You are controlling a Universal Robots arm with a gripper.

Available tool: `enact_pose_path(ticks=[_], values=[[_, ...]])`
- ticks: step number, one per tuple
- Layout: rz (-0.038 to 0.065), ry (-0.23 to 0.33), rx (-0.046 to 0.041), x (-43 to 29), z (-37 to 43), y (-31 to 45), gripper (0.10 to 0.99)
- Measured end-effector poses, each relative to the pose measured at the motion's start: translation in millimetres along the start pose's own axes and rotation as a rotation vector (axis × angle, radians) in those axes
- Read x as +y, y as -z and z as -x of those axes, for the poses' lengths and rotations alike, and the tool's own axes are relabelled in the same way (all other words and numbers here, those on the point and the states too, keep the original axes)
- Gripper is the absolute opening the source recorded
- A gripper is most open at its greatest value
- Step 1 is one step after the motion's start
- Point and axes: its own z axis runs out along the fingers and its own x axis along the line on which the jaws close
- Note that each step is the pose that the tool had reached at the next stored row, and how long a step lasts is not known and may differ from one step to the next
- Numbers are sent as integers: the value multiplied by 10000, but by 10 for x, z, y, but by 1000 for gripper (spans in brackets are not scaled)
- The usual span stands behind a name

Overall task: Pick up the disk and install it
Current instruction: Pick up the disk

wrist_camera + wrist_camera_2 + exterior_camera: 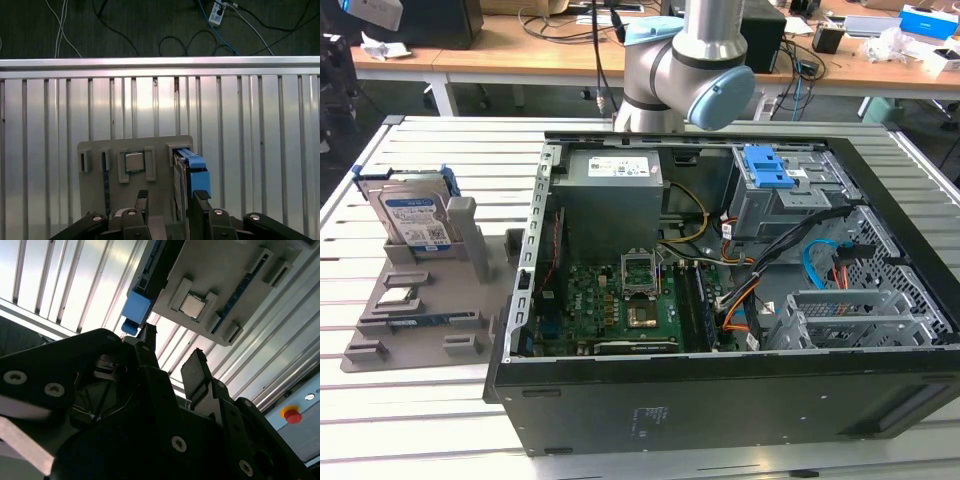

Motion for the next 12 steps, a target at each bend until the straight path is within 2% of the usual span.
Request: enact_pose_path(ticks=[2,4,12], values=[[0,0,1,-8,0,-11,482],[0,0,1,-54,0,-72,482],[0,0,4,-86,-1,-124,482]])
